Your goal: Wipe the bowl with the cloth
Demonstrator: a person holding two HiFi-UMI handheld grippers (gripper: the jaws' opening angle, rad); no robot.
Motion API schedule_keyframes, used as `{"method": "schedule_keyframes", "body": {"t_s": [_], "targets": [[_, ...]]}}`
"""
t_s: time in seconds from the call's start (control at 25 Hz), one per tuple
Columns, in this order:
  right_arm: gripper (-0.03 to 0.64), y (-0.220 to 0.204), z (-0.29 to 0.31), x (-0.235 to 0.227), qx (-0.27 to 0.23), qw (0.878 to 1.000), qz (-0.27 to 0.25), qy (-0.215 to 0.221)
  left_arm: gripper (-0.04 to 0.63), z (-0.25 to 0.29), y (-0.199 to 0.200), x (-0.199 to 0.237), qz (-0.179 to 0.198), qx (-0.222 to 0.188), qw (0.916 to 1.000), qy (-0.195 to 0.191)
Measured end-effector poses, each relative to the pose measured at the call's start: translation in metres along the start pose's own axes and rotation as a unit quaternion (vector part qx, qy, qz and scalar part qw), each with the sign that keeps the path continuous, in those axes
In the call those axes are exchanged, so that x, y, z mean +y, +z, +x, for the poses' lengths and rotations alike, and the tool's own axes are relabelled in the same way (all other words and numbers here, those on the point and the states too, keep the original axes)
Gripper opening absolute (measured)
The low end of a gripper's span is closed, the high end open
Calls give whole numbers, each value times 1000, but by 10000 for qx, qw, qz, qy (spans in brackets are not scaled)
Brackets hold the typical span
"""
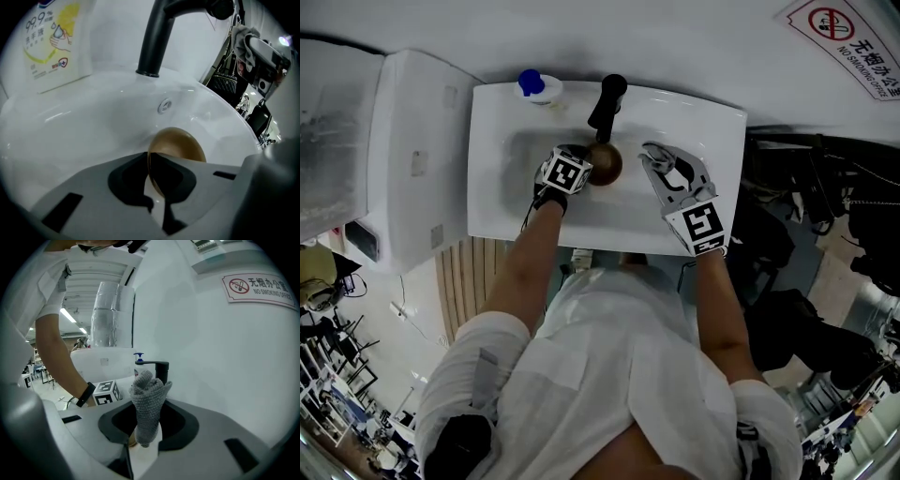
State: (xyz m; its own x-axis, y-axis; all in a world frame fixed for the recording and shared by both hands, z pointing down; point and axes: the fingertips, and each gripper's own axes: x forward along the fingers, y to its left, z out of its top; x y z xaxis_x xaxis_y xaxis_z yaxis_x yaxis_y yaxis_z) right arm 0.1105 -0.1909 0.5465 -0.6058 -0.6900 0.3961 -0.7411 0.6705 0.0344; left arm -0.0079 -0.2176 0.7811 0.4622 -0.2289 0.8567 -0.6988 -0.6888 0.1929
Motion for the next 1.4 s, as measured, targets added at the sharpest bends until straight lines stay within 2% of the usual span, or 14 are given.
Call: {"method": "schedule_keyframes", "body": {"t_s": [0.2,0.4,0.6,0.84,1.0,1.12,1.28,1.32,1.4], "targets": [[126,-1,3,10,43,9999,6,104,18,-20,17,-14,50,-263,9996,-7],[138,-1,8,25,183,9996,14,233,18,-65,42,-29,385,-520,9973,337],[147,-4,16,37,531,9984,-164,125,18,-118,70,-47,849,-827,9911,602],[155,-16,19,53,1251,9914,-356,107,18,-174,84,-72,1677,-1062,9765,839],[149,-10,20,68,1586,9849,-685,103,18,-198,87,-89,2483,-924,9586,1041],[101,1,24,81,1754,9759,-1292,128,18,-207,83,-102,3035,-657,9450,1023],[78,13,32,102,2052,9431,-2591,364,17,-209,76,-114,3626,-253,9275,877],[77,15,33,105,2077,9384,-2735,388,17,-211,76,-114,3655,-237,9265,859],[69,20,33,106,2044,9436,-2579,372,18,-218,78,-112,3589,-319,9287,875]]}}
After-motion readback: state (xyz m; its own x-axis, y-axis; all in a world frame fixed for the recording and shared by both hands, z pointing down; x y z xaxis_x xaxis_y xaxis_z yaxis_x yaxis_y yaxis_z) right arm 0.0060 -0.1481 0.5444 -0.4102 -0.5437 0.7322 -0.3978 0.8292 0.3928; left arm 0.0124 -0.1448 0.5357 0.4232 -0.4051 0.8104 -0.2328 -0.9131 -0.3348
